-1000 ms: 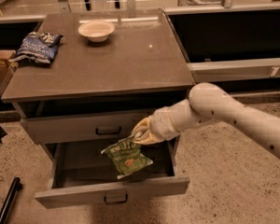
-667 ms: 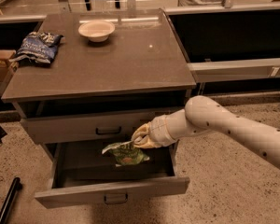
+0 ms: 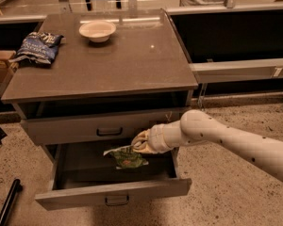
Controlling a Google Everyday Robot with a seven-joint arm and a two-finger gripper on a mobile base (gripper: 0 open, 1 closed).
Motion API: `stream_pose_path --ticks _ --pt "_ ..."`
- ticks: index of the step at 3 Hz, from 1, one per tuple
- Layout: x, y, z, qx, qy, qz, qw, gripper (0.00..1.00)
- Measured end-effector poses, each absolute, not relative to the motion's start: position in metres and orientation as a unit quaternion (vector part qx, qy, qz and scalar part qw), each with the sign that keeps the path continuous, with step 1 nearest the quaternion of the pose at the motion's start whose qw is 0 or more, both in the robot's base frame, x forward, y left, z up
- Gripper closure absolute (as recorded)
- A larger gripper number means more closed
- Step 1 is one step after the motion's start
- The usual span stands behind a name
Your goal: Place green jalapeno chip bag into middle drawer
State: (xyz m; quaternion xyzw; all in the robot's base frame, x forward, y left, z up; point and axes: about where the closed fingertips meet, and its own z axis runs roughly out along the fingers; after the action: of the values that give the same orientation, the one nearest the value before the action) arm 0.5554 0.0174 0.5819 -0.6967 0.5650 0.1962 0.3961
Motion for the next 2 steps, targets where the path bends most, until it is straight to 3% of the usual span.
stream_pose_path --ticks 1,2 --pt "0.553 0.022 0.560 -0.698 0.554 0.205 0.405 1.00" --pt "0.549 0.026 0.542 -0.695 0.549 0.223 0.407 0.81"
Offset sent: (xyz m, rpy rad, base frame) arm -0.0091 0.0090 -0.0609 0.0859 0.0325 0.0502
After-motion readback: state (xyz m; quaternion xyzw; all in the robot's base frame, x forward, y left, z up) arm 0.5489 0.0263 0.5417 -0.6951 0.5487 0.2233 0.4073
